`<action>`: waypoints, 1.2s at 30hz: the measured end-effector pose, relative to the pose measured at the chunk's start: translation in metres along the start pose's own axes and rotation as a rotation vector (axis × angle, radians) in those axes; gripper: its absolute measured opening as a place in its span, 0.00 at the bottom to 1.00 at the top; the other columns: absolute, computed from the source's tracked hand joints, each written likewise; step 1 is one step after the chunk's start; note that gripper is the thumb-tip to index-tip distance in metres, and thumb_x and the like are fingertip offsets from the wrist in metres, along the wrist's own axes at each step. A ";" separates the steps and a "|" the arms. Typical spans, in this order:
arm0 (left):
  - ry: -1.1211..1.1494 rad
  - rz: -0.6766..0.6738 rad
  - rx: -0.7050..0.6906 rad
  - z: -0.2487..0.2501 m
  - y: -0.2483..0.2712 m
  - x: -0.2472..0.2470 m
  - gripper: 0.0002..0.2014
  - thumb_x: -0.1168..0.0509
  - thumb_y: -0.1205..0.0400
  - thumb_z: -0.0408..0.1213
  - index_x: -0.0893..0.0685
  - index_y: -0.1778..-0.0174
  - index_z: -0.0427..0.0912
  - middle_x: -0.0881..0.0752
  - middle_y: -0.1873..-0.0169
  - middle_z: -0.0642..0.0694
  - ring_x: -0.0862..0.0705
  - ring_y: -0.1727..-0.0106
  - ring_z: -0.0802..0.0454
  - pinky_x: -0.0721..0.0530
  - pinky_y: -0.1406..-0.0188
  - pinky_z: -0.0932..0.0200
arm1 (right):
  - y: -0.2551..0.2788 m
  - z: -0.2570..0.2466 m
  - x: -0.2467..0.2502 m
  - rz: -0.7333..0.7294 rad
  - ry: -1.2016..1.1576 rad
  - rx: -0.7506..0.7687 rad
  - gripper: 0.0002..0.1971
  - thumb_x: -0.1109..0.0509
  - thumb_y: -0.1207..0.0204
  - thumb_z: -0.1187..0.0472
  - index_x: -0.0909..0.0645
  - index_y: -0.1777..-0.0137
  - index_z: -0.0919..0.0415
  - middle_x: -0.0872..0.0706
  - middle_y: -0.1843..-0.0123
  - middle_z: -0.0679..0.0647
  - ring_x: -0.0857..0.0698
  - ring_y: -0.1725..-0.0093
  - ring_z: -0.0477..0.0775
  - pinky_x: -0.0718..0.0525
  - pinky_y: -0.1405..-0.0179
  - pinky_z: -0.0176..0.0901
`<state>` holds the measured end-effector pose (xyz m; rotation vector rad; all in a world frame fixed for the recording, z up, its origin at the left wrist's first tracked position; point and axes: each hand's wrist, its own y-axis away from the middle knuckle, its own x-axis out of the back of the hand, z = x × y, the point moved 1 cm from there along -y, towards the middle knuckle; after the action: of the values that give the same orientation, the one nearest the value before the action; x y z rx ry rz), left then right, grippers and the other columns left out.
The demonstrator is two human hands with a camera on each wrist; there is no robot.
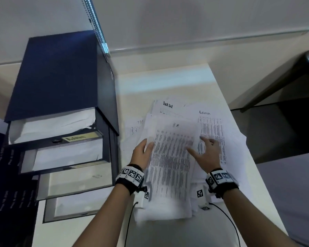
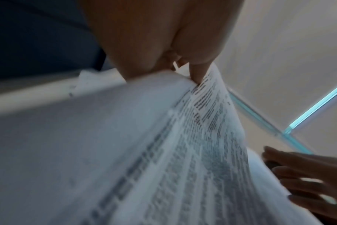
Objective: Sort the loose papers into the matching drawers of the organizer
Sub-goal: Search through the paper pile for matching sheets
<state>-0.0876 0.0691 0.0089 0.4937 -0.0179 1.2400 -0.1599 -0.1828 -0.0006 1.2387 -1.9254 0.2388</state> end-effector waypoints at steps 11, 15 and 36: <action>0.128 0.301 -0.308 0.128 0.069 0.121 0.19 0.42 0.11 0.36 0.28 0.23 0.41 0.16 0.37 0.55 0.17 0.38 0.68 0.18 0.41 0.70 | 0.050 -0.167 0.036 -0.222 -0.591 0.379 0.40 0.31 0.18 0.63 0.51 0.13 0.46 0.42 0.15 0.39 0.32 0.26 0.34 0.26 0.35 0.26; 0.151 0.425 -0.275 0.121 0.117 0.173 0.28 0.42 0.11 0.33 0.43 0.15 0.48 0.17 0.37 0.57 0.15 0.41 0.65 0.17 0.46 0.74 | 0.093 -0.216 0.028 -0.502 -0.537 0.530 0.31 0.29 0.19 0.60 0.35 0.18 0.48 0.21 0.26 0.39 0.20 0.30 0.36 0.22 0.27 0.43; 0.185 0.232 0.217 -0.009 0.243 0.299 0.15 0.25 0.21 0.37 0.12 0.38 0.48 0.09 0.48 0.45 0.13 0.58 0.57 0.16 0.64 0.65 | 0.146 -0.270 -0.101 -0.676 -0.507 0.121 0.15 0.34 0.19 0.72 0.11 0.44 0.54 0.19 0.28 0.64 0.17 0.32 0.63 0.22 0.27 0.61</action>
<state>-0.2087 0.3976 0.1686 0.5746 0.2239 1.5206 -0.1189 0.1053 0.1394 2.0987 -1.7711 -0.3480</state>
